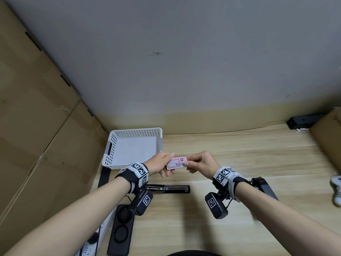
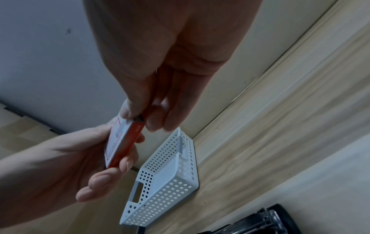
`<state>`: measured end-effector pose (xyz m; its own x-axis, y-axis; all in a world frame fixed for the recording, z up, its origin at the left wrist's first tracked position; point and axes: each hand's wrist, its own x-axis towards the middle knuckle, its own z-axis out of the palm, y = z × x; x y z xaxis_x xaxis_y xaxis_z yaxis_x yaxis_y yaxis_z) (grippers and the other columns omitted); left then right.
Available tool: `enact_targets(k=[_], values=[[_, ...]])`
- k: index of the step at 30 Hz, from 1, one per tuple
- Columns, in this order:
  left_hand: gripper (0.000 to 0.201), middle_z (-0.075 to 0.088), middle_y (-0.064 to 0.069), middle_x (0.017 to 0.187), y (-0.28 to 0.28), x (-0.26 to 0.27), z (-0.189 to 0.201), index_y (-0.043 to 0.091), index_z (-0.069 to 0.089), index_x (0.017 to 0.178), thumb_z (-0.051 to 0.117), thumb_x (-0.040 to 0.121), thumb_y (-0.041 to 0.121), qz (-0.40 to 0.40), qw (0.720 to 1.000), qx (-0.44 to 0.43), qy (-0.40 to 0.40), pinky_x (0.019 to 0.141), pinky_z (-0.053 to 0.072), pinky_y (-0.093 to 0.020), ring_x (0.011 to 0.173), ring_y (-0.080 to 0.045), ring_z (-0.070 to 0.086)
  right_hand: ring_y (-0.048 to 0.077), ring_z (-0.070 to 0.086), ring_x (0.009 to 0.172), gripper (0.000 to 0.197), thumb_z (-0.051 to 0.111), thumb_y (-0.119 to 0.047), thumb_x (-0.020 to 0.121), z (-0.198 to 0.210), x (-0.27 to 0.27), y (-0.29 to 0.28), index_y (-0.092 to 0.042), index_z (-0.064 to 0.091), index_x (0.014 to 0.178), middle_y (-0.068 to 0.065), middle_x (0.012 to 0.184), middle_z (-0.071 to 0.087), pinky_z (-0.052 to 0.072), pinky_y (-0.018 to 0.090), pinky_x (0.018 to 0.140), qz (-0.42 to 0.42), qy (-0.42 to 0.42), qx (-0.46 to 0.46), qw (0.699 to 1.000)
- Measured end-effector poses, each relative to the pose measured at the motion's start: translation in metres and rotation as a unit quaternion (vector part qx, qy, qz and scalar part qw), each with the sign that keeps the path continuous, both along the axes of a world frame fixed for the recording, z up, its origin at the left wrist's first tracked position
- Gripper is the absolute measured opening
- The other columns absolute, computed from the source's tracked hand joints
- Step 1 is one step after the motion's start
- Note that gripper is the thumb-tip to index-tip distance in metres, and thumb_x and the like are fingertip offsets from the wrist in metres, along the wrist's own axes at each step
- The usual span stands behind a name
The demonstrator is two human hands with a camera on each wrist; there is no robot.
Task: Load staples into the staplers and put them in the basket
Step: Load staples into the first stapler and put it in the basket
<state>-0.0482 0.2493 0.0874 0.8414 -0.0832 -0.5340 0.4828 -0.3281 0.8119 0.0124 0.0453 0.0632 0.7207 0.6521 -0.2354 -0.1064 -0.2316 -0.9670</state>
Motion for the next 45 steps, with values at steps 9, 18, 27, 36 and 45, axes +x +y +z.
enact_targets(k=[9, 18, 27, 36, 45], values=[[0.032, 0.063, 0.0, 0.106, -0.005, 0.011, -0.006, 0.012, 0.057, 0.118, 0.046, 0.1, 0.036, 0.027, 0.991, 0.118, -0.063, 0.054, 0.053, -0.03, 0.081, -0.016, 0.065, 0.015, 0.052, 0.048, 0.019, 0.061, -0.006, 0.093, 0.005, 0.002, 0.002, -0.007, 0.072, 0.077, 0.011, 0.064, 0.062, 0.051, 0.027, 0.055, -0.074, 0.08, -0.006, 0.994], [0.025, 0.061, 0.012, 0.088, -0.017, 0.004, -0.014, 0.031, 0.06, 0.103, 0.066, 0.079, 0.038, -0.116, 0.9, 0.351, -0.233, 0.067, 0.049, -0.031, 0.084, -0.016, 0.059, 0.015, 0.053, 0.05, 0.017, 0.063, -0.009, 0.092, -0.001, 0.001, -0.003, -0.005, 0.073, 0.079, 0.011, 0.065, 0.066, 0.048, 0.024, 0.054, -0.069, 0.102, -0.004, 0.992], [0.024, 0.065, 0.01, 0.091, -0.017, 0.003, -0.027, 0.03, 0.06, 0.105, 0.06, 0.082, 0.038, -0.172, 0.876, 0.414, -0.176, 0.067, 0.05, -0.032, 0.081, -0.017, 0.058, 0.017, 0.052, 0.051, 0.019, 0.065, -0.009, 0.09, -0.02, 0.001, -0.019, -0.005, 0.073, 0.073, 0.012, 0.063, 0.066, 0.048, 0.028, 0.058, -0.108, 0.126, -0.038, 0.985], [0.023, 0.064, 0.005, 0.088, -0.024, 0.006, -0.044, 0.028, 0.06, 0.101, 0.062, 0.082, 0.04, -0.192, 0.886, 0.405, -0.117, 0.064, 0.048, -0.03, 0.077, -0.02, 0.059, 0.017, 0.052, 0.05, 0.016, 0.063, -0.012, 0.092, -0.043, 0.007, -0.034, -0.002, 0.071, 0.083, 0.009, 0.064, 0.065, 0.048, 0.027, 0.059, -0.127, 0.168, -0.041, 0.977], [0.025, 0.065, 0.003, 0.093, -0.032, 0.015, -0.067, 0.03, 0.06, 0.107, 0.062, 0.083, 0.038, -0.205, 0.894, 0.387, -0.093, 0.065, 0.042, -0.029, 0.077, -0.021, 0.056, 0.014, 0.052, 0.047, 0.019, 0.063, -0.01, 0.092, -0.072, 0.012, -0.041, -0.002, 0.069, 0.076, 0.011, 0.064, 0.064, 0.044, 0.023, 0.051, -0.148, 0.153, -0.07, 0.975]])
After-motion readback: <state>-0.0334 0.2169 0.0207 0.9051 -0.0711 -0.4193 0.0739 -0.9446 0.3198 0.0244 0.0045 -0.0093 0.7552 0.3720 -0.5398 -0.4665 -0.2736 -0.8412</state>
